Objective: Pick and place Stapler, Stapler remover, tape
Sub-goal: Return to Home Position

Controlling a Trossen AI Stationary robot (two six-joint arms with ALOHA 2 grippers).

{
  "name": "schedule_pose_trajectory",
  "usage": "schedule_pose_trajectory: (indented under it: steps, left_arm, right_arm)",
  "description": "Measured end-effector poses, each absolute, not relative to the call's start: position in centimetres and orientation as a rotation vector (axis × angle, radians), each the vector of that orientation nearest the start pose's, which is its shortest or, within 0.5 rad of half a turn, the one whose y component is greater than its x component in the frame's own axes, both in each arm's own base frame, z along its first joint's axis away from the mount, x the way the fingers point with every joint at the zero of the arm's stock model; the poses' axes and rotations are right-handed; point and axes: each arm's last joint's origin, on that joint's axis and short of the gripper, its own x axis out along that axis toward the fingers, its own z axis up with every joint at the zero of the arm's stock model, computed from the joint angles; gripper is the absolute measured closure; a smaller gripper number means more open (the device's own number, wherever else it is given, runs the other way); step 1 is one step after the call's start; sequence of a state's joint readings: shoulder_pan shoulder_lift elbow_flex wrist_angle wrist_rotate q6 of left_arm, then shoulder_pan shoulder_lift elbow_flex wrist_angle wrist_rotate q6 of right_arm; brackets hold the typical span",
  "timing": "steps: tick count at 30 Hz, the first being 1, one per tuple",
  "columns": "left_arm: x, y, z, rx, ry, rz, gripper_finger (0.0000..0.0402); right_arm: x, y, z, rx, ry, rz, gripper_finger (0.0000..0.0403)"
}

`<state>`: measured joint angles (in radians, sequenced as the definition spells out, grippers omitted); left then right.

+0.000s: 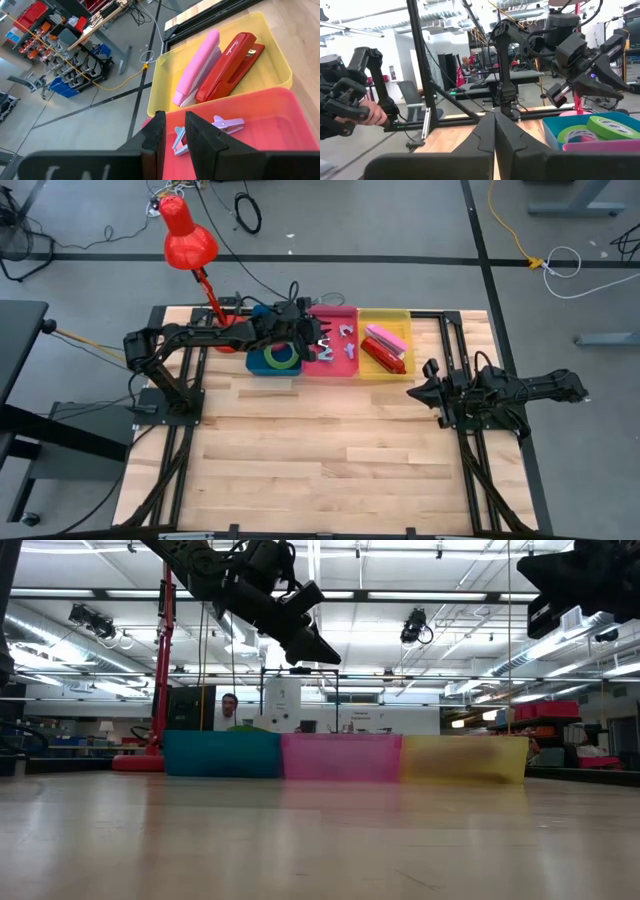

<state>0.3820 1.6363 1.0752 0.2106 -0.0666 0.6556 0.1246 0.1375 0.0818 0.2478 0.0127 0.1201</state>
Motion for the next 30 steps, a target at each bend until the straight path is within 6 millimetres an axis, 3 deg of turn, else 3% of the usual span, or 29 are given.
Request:
schedule_pose_trajectory:
  steps: [30]
  left_arm:
    - [34.03, 13.88, 25.44, 0.592, 0.48, 0.311, 0.0326]
  right_arm:
    - [10.15, 1.13, 19.97, 0.064, -0.141, 0.081, 0.0399]
